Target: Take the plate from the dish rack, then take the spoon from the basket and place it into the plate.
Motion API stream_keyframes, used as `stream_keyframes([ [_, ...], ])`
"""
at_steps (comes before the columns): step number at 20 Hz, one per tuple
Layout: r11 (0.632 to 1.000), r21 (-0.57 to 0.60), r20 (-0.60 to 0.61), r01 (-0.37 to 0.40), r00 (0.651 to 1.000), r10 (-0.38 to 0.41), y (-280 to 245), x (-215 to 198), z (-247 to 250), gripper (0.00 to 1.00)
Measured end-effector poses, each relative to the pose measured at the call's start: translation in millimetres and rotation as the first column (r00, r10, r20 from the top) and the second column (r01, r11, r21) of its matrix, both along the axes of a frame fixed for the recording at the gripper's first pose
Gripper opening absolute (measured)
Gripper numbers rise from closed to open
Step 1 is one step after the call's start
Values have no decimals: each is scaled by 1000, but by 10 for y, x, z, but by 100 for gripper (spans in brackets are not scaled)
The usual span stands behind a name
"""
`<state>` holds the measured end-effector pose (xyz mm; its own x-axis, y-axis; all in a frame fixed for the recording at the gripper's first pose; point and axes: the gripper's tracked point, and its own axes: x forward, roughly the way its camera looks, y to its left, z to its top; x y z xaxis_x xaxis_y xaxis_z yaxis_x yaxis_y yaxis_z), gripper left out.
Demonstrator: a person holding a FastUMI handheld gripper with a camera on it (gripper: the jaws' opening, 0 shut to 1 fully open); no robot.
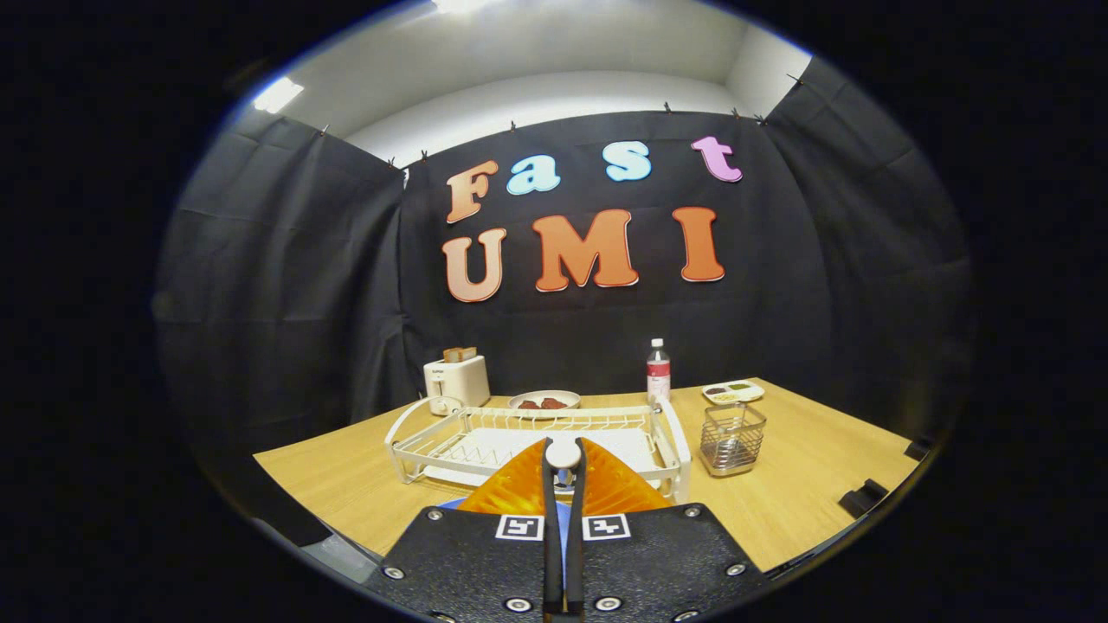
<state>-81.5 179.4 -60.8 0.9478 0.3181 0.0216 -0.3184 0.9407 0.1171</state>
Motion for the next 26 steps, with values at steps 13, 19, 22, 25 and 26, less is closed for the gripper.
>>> stream_keyframes([
  [13,993,-32,-119,-113,987,109,642,125,-541,4],
  [19,995,-45,-156,-90,984,82,515,148,-571,27],
  [22,997,-46,-155,-68,986,60,381,172,-540,68],
  [25,998,-48,-157,-44,987,36,240,207,-496,85],
  [26,998,-51,-154,-39,988,30,200,226,-467,92],
])
